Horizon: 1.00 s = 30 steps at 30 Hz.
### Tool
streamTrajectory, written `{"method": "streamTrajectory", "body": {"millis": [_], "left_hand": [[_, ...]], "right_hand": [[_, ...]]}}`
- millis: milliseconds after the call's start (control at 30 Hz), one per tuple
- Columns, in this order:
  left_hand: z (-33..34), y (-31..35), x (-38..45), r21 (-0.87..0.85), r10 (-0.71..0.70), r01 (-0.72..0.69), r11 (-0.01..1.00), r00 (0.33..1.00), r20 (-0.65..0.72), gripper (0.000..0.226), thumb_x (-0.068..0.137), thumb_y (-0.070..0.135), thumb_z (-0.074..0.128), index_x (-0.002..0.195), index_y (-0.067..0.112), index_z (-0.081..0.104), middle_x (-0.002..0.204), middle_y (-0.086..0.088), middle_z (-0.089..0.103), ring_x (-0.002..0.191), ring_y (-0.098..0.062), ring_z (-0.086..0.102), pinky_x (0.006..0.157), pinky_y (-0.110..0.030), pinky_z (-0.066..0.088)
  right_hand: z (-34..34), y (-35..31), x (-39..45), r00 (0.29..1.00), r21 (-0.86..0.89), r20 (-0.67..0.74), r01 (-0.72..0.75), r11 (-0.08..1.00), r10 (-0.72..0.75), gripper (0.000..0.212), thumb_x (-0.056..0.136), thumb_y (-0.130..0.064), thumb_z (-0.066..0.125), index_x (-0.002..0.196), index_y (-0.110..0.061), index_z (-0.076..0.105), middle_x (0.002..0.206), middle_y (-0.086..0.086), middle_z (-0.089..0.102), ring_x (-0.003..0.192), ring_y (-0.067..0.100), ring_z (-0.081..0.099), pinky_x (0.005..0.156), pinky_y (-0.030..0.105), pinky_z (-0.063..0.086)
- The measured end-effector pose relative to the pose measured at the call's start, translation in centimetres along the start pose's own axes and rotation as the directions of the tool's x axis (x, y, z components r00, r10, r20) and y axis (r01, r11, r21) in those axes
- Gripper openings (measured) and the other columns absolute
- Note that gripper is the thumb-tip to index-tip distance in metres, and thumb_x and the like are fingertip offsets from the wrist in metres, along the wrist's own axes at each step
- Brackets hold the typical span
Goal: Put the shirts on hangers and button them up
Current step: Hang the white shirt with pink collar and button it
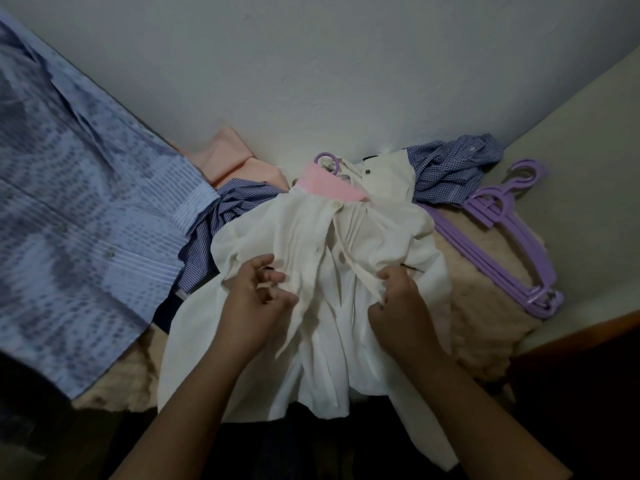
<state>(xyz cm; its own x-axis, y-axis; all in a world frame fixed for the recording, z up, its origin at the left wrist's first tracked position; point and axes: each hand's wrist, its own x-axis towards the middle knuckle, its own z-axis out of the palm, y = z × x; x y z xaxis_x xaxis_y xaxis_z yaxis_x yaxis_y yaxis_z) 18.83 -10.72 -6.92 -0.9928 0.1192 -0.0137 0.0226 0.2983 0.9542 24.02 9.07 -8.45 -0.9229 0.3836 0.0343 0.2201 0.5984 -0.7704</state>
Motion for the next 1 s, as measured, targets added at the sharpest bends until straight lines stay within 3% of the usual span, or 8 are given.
{"method": "streamTrajectory", "body": {"millis": [67, 233, 333, 433, 567, 733, 867, 1000], "left_hand": [[-0.4, 0.6, -2.0, -0.056, -0.039, 0.043, 0.997, 0.996, 0.076, 0.051, 0.08, -0.001, 0.071, 0.111, 0.033, 0.047, 0.098, 0.006, 0.062, 0.074, -0.003, 0.063, 0.074, -0.013, 0.049], [1.0, -2.8, -4.9, 0.337, -0.141, 0.114, 0.934, 0.988, 0.055, 0.045, 0.084, 0.009, 0.065, 0.124, 0.024, 0.047, 0.094, 0.011, 0.058, 0.078, -0.008, 0.06, 0.07, -0.019, 0.046], [2.1, -2.5, -5.3, 0.309, -0.028, 0.053, 0.95, 0.996, -0.084, 0.034, 0.085, 0.016, 0.065, 0.113, 0.029, 0.052, 0.091, 0.011, 0.06, 0.077, -0.002, 0.058, 0.065, -0.012, 0.042], [4.0, -0.8, -4.9, 0.229, 0.091, -0.06, 0.972, 0.988, -0.128, 0.026, 0.085, 0.015, 0.064, 0.104, 0.03, 0.055, 0.084, 0.012, 0.061, 0.074, 0.001, 0.058, 0.063, -0.005, 0.041], [6.6, -0.5, -2.4, 0.238, 0.158, -0.152, 0.959, 0.987, -0.008, 0.02, 0.09, 0.011, 0.059, 0.107, 0.021, 0.06, 0.095, 0.02, 0.064, 0.085, 0.005, 0.061, 0.077, -0.011, 0.046], [6.5, -1.3, 2.9, 0.285, 0.253, -0.269, 0.92, 0.963, 0.09, 0.03, 0.094, 0.002, 0.048, 0.122, 0.012, 0.057, 0.116, 0.013, 0.057, 0.108, 0.0, 0.053, 0.091, -0.006, 0.037], [6.4, -2.7, 6.2, 0.285, 0.201, -0.25, 0.925, 0.961, 0.19, 0.036, 0.093, -0.007, 0.044, 0.124, 0.006, 0.054, 0.12, 0.008, 0.053, 0.114, 0.003, 0.047, 0.09, 0.006, 0.027], [6.8, -4.5, 7.6, 0.241, 0.115, -0.179, 0.954, 0.959, 0.259, 0.038, 0.09, 0.005, 0.057, 0.125, 0.019, 0.052, 0.134, 0.009, 0.049, 0.128, -0.001, 0.043, 0.104, -0.012, 0.032]], "right_hand": [[0.3, -0.5, -1.6, 0.995, 0.016, 0.095, -0.036, 0.999, 0.035, 0.041, 0.078, 0.0, 0.054, 0.11, -0.024, 0.042, 0.103, 0.006, 0.048, 0.078, 0.013, 0.048, 0.062, 0.019, 0.036], [2.1, 0.4, -4.0, 0.906, 0.092, 0.364, -0.263, 0.96, 0.214, 0.032, 0.083, -0.028, 0.07, 0.109, -0.018, 0.054, 0.1, -0.004, 0.047, 0.09, 0.01, 0.05, 0.078, 0.022, 0.038], [1.6, 0.7, -3.6, 0.953, 0.237, 0.218, -0.262, 0.935, 0.211, 0.015, 0.09, -0.02, 0.061, 0.087, -0.006, 0.063, 0.076, 0.003, 0.061, 0.072, 0.014, 0.056, 0.07, 0.025, 0.043], [1.1, 0.9, -2.0, 0.956, 0.355, 0.116, -0.294, 0.887, 0.27, 0.02, 0.094, -0.016, 0.052, 0.096, -0.002, 0.066, 0.07, 0.003, 0.061, 0.061, 0.011, 0.054, 0.061, 0.023, 0.044], [2.2, 0.7, 0.6, 0.942, 0.429, 0.214, -0.327, 0.842, 0.257, 0.027, 0.096, -0.009, 0.045, 0.116, -0.009, 0.063, 0.094, 0.003, 0.064, 0.069, 0.007, 0.057, 0.064, 0.019, 0.049], [4.0, 0.5, 3.9, 0.969, 0.397, 0.238, -0.157, 0.904, 0.063, 0.04, 0.096, 0.001, 0.04, 0.129, -0.013, 0.056, 0.118, 0.0, 0.059, 0.109, 0.009, 0.053, 0.102, 0.028, 0.042], [5.7, 1.7, 6.4, 0.966, 0.241, 0.259, -0.076, 0.968, 0.011, 0.054, 0.092, 0.003, 0.042, 0.135, -0.028, 0.049, 0.132, 0.007, 0.052, 0.122, 0.016, 0.049, 0.102, 0.02, 0.034], [6.4, 2.7, 7.7, 0.964, 0.189, 0.263, -0.076, 0.979, 0.025, 0.047, 0.091, 0.005, 0.042, 0.133, -0.012, 0.052, 0.136, 0.009, 0.051, 0.126, 0.017, 0.047, 0.1, 0.013, 0.03]]}}
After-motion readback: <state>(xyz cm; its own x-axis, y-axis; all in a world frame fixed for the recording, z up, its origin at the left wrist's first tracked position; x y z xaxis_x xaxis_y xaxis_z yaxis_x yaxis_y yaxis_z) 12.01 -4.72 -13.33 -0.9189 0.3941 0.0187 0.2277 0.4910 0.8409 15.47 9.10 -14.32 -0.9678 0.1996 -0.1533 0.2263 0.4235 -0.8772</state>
